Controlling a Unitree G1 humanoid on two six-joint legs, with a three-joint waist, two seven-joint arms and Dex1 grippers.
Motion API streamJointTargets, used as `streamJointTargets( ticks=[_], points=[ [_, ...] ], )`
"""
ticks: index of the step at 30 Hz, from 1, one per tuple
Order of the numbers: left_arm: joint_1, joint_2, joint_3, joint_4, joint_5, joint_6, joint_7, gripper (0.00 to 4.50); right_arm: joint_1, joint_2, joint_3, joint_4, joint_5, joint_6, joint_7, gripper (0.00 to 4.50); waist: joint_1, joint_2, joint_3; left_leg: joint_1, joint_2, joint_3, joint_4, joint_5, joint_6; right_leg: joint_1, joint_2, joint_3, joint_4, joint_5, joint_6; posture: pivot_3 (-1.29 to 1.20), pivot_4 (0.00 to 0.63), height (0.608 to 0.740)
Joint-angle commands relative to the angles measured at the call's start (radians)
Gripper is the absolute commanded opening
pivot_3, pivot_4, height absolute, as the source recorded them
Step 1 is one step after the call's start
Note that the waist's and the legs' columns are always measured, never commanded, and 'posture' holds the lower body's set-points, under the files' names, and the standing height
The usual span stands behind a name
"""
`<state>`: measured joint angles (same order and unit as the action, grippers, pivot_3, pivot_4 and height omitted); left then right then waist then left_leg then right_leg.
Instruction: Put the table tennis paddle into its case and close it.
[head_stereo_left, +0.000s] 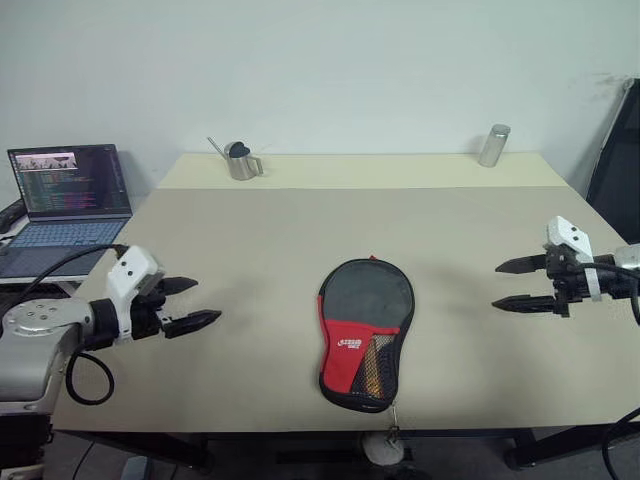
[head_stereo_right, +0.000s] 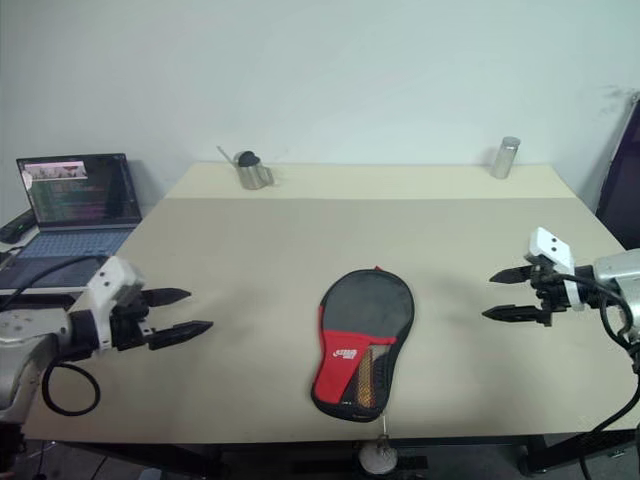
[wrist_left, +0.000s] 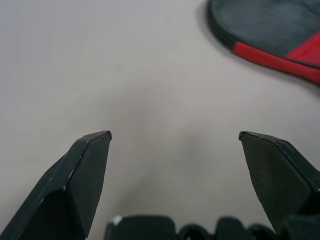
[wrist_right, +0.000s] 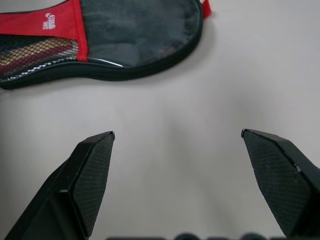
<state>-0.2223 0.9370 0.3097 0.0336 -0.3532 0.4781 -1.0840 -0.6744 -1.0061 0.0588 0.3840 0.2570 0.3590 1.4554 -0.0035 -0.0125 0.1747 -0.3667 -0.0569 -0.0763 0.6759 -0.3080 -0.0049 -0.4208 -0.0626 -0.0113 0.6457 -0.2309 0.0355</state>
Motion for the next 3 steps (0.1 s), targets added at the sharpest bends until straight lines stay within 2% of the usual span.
streamJointTargets(
  ticks=[1, 3],
  points=[
    [-0.006, 0.004, -0.004, -0.029, 0.008, -0.024, 0.027, 4.5, -0.011, 0.013, -0.025, -0.025, 0.006, -0.001, -0.019, 4.48, 0.0, 0.0, 0.0, 0.0, 0.0, 0.0, 0.0, 0.0, 0.0, 0.0, 0.0, 0.0, 0.0, 0.0, 0.0, 0.0, 0.15, 0.74],
    [-0.035, 0.004, 0.002, -0.021, -0.009, -0.017, 0.036, 4.5, -0.023, 0.03, -0.03, -0.026, 0.007, -0.007, -0.038, 4.48, 0.0, 0.0, 0.0, 0.0, 0.0, 0.0, 0.0, 0.0, 0.0, 0.0, 0.0, 0.0, 0.0, 0.0, 0.0, 0.0, 0.15, 0.74]
  ],
)
